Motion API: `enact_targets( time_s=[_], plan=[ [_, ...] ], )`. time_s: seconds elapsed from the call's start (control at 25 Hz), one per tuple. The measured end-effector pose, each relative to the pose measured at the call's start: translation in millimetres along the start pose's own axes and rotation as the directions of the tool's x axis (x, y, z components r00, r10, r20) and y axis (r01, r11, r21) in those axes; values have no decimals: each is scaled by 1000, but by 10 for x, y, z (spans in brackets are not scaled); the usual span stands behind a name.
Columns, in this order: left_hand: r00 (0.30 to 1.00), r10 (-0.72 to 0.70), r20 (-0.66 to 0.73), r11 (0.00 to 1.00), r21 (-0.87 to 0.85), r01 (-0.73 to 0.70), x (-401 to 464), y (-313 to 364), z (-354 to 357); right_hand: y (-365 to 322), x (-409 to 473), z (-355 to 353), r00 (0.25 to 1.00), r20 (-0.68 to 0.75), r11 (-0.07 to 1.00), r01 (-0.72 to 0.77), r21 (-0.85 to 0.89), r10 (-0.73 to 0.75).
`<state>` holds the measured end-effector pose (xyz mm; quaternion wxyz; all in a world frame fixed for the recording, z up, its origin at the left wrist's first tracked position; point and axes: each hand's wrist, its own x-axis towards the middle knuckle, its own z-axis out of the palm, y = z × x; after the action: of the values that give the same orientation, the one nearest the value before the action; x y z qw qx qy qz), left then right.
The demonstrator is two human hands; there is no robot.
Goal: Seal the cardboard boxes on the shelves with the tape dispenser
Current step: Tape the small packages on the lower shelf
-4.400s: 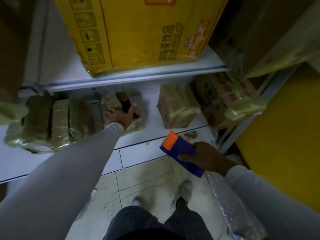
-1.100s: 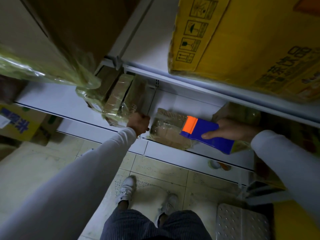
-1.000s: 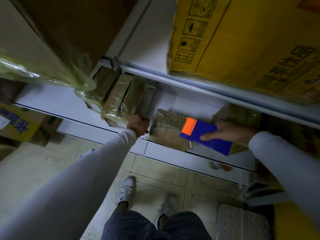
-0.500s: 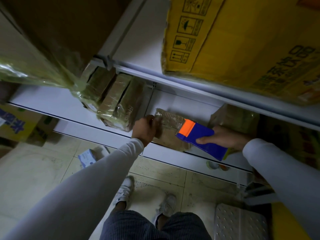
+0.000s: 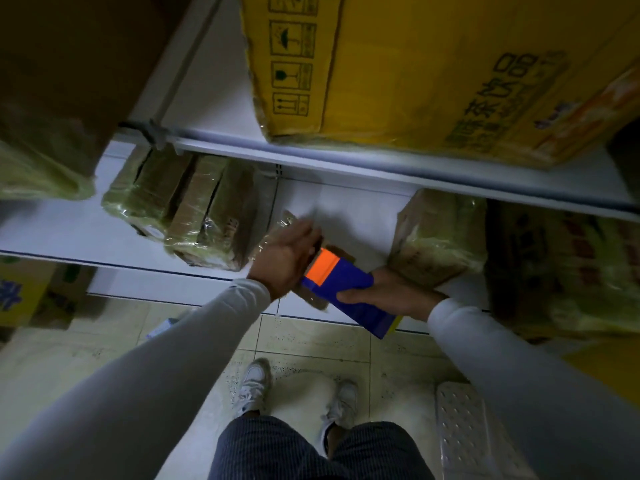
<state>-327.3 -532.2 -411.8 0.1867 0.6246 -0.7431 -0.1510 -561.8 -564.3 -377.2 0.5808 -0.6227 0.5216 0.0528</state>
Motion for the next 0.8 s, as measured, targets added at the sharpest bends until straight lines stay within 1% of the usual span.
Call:
enact_targets(
  time_s=[0.04,0.08,0.16,0.24,0.32,0.4,0.52,0.64,0.68,0.76,0.8],
  plan=[
    [995,68,67,997,35,-70,8,12,31,16,-15,11,1000,-22,1000,-1,15,1],
    [989,84,122,995,49,-90,61,-11,36,36,-29,11,999,-42,999,3,35,-1],
    [975,52,216,998,14,-56,190,-92,12,58,-72,8,998,-66,998,15,60,-11],
    [962,59,267,998,14,-65,250,-180,22,89,-150,-29,998,-69,998,9,60,-5],
    [958,48,282,999,-10,-47,243,-235,43,221,-299,-138,998,-62,999,-16,48,19],
    [964,47,261,999,-16,-44,223,-240,59,424,-501,-255,996,-56,997,-70,29,71],
    [966,80,244,989,104,-108,206,-234,95,632,-652,-286,986,-88,990,-140,27,142],
    [962,59,266,980,169,-106,205,-195,114,608,-529,-154,981,-133,988,-148,-36,142],
    [962,58,267,969,215,-118,199,-167,120,578,-459,-94,979,-145,987,-155,-50,146],
    [960,80,268,944,290,-160,175,-92,142,497,-328,4,969,-189,978,-181,-105,159],
    [961,78,264,944,290,-156,155,-52,158,450,-268,45,963,-214,964,-201,-173,163]
  ],
)
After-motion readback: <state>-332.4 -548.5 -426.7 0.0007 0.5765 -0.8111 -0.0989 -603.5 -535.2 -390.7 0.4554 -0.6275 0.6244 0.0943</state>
